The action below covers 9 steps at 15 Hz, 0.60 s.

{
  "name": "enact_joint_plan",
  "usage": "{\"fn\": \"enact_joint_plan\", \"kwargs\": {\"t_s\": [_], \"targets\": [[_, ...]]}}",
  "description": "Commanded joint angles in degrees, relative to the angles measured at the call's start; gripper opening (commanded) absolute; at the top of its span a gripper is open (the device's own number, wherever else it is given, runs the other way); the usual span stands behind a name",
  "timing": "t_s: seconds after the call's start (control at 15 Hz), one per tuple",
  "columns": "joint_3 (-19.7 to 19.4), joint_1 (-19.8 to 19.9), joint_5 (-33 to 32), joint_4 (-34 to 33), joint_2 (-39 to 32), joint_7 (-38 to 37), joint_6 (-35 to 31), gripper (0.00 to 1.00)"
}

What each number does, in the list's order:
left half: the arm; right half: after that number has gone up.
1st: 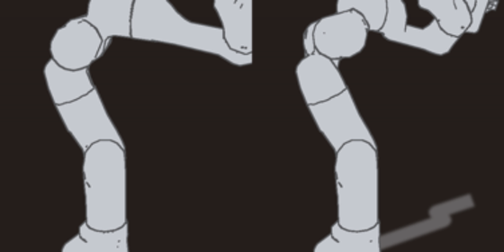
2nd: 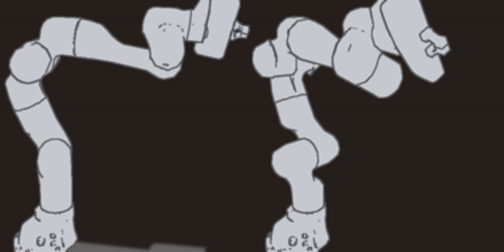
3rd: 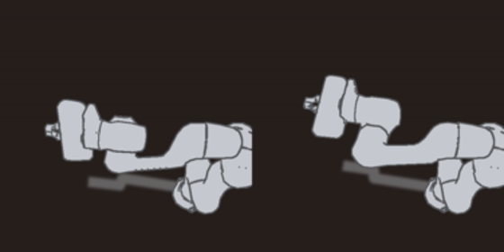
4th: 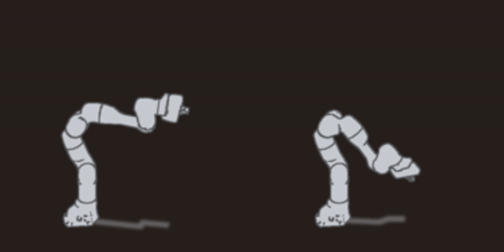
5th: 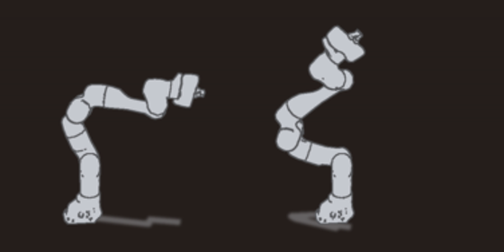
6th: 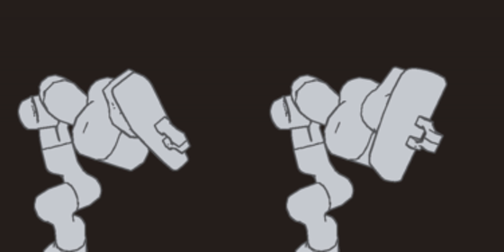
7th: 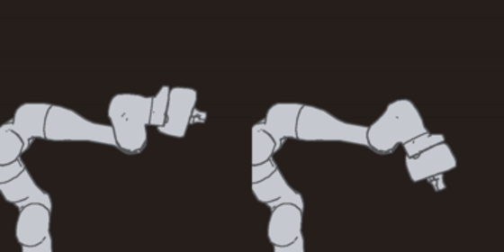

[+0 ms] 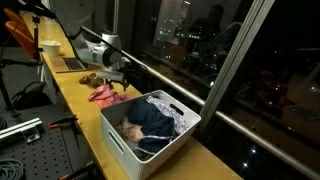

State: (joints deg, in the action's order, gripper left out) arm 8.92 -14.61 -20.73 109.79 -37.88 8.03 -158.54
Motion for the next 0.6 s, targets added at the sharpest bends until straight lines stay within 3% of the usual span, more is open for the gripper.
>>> {"fn": "enact_joint_plan", "kwargs": {"t_s": [0.0,0.2,0.27,0.33,0.53], "targets": [[1.75,0.11,2.87,-5.57,-6.76,3.59,1.12,1.00],[2.94,0.48,4.17,-7.13,-10.20,5.24,2.08,1.00],[3.27,0.65,4.52,-7.34,-11.03,5.66,1.88,0.92],[3.27,0.61,4.65,-7.54,-11.60,5.74,1.89,0.74],[3.30,0.48,5.01,-7.75,-11.54,5.60,1.69,0.49]]}}
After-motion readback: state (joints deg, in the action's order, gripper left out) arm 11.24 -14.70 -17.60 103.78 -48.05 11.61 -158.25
